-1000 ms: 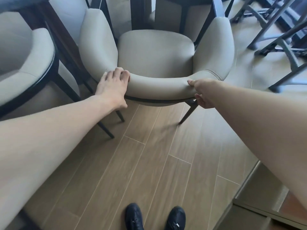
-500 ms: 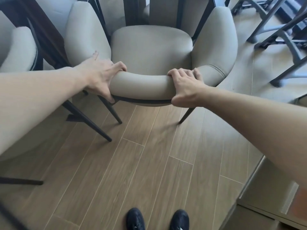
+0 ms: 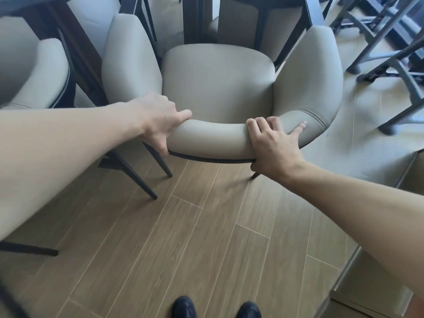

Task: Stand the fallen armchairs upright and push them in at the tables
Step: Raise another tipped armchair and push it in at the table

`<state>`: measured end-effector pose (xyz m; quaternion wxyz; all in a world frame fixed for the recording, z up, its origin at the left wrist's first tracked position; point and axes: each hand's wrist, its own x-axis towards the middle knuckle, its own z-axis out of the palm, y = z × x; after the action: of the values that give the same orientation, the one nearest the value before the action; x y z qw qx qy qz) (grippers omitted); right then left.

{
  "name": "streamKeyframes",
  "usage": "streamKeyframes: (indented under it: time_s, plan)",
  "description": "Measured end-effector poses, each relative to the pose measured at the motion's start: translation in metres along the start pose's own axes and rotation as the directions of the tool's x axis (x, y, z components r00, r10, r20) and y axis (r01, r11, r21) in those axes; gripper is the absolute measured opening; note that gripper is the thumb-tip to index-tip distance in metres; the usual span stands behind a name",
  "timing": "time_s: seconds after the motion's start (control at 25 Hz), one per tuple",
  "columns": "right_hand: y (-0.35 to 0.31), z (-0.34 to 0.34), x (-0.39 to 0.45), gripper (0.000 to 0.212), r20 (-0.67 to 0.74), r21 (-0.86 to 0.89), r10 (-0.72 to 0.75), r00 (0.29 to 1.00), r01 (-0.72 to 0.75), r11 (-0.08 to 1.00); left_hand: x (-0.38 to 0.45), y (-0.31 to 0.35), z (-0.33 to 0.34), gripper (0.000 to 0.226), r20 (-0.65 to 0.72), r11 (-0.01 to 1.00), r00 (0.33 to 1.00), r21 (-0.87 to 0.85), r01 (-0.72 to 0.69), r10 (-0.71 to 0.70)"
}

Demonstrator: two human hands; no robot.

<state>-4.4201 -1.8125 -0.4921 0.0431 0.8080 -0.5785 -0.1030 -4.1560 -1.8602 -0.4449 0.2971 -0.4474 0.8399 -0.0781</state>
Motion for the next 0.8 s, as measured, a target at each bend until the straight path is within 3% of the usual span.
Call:
streamKeyframes:
  time_s: [0.4, 0.8]
  plan:
    - [0.016, 0.009, -0.048, 0.079, 0.014, -0.128, -0.117, 0.993, 0.118, 0.985, -0.039, 0.066, -0.005, 0.075, 0.037, 0.999, 0.999, -0.046, 0.011, -0.009]
    - [0.078, 0.018, -0.084, 0.088, -0.07, -0.196, -0.268, 0.961, 0.25, 0.948, -0.048, 0.13, -0.022, 0.065, -0.067, 0.994, 0.997, -0.104, -0.03, 0.023]
